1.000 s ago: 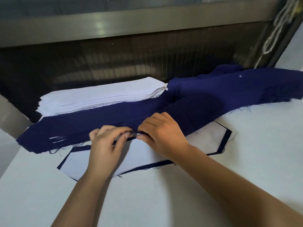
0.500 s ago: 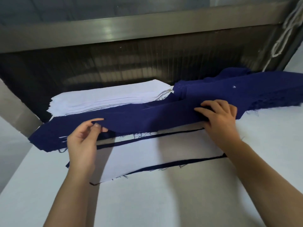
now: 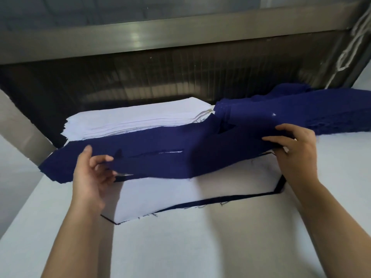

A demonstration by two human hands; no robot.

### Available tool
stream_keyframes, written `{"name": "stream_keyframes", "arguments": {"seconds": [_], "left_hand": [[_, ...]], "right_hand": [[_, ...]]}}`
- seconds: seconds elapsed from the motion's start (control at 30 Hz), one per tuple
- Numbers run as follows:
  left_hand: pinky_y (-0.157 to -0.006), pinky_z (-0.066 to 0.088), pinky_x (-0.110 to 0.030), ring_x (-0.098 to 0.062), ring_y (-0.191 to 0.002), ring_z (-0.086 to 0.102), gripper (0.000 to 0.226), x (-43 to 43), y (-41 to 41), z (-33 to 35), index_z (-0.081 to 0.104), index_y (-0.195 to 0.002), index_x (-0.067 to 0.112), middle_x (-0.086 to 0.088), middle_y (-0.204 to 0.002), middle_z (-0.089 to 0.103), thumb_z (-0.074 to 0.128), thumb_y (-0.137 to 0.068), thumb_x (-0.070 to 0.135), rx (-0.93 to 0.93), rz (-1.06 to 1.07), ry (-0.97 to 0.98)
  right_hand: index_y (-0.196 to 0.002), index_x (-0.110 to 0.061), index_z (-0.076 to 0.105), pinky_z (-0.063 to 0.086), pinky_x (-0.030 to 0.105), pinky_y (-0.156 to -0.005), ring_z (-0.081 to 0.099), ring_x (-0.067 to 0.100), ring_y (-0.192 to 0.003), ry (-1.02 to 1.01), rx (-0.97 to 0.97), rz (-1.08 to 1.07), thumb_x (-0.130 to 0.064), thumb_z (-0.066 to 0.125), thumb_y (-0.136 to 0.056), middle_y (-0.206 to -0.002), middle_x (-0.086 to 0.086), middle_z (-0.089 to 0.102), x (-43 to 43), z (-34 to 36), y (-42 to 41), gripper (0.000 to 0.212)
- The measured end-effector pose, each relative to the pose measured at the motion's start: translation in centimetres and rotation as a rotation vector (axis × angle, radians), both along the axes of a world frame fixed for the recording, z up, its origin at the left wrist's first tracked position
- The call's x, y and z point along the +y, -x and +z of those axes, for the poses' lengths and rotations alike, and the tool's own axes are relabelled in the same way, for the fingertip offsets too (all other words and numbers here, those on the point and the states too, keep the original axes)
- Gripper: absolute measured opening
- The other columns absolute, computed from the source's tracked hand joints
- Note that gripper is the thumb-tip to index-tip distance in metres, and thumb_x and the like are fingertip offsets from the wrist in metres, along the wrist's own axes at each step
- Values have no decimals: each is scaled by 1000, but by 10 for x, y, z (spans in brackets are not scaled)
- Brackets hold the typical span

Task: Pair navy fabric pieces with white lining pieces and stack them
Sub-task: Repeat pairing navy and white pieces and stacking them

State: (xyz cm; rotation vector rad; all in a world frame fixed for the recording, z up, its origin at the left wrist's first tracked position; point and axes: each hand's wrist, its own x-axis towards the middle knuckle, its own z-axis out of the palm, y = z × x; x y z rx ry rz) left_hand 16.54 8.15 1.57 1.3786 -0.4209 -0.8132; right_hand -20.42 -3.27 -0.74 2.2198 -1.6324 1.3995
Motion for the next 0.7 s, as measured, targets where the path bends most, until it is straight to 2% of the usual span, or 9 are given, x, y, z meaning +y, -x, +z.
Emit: {"name": "stream_keyframes", "arguments": {"seconds": [0.07, 0.13, 0.2, 0.27, 0.33, 0.47, 0.53, 0.6, 0.7], "left_hand": [[-54, 43, -26, -15, -58, 55, 30, 1, -2, -1, 60, -73, 17, 7, -62, 62, 58, -91, 41, -46, -27, -89], [-42, 43, -19, -10, -46, 55, 13, 2, -4, -3, 61, -76, 16, 1, -64, 63, 66, -88, 18, -123, -44, -144], [-38, 43, -16, -7, -37, 51, 14, 3, -5, -5, 60, -79, 13, -5, -74, 59, 66, -86, 4, -194, -41, -168], [-40, 46, -16, -9, -38, 52, 16, 4, -5, -5, 60, -81, 12, -6, -82, 58, 65, -86, -2, -243, -38, -163], [-42, 48, -15, -14, -52, 57, 18, 5, -6, -6, 62, -83, 13, -6, -88, 61, 63, -86, -4, -272, -23, -134], [-47, 47, -10, -13, -68, 56, 25, 5, -10, -8, 66, -82, 17, -3, -90, 63, 59, -88, -7, -346, 2, -70], [-48, 47, -10, -11, -70, 56, 27, 5, -11, -9, 67, -82, 17, -1, -91, 64, 57, -89, -7, -355, -2, -63], [-49, 48, -10, -12, -71, 57, 26, 4, -12, -11, 69, -82, 16, -2, -91, 65, 56, -90, -6, -348, -24, -61], [-58, 53, -17, -13, -74, 59, 27, 4, -10, -11, 70, -83, 16, -4, -92, 67, 55, -91, -5, -353, -47, -68]], "right_hand": [[-92, -4, 74, 34, 34, -92, 50, 41, -106, -31, 16, 69, 16, 67, -70, -112, 17, 61, 0, 0, -3, 31], [-92, -3, 74, 35, 32, -90, 52, 38, -106, -73, 34, 105, 19, 67, -66, -111, 15, 62, 0, -1, -5, 34], [-92, -5, 74, 35, 31, -90, 51, 35, -107, -114, 28, 127, 22, 65, -62, -112, 12, 63, 1, -2, -4, 41], [-92, -7, 73, 34, 32, -91, 50, 36, -109, -125, 31, 149, 23, 63, -61, -116, 12, 62, 0, -2, -3, 45], [-89, -7, 73, 31, 36, -95, 48, 42, -112, -88, 54, 157, 25, 66, -58, -121, 17, 58, 0, 0, -3, 44], [-91, -10, 74, 17, 33, -104, 34, 47, -124, -62, -6, -5, 27, 61, -60, -139, 20, 41, 1, 2, -4, 49], [-96, -15, 72, 19, 34, -106, 27, 41, -130, -135, -112, -94, 29, 49, -66, -145, 15, 33, 3, 0, -5, 58], [-100, -17, 70, 28, 38, -106, 27, 36, -130, -193, -211, -137, 29, 41, -71, -146, 11, 30, 3, -1, -4, 61], [-100, -19, 67, 30, 19, -98, 31, 21, -128, -230, -328, -96, 26, 38, -76, -142, 9, 31, 1, 1, -3, 58]]}}
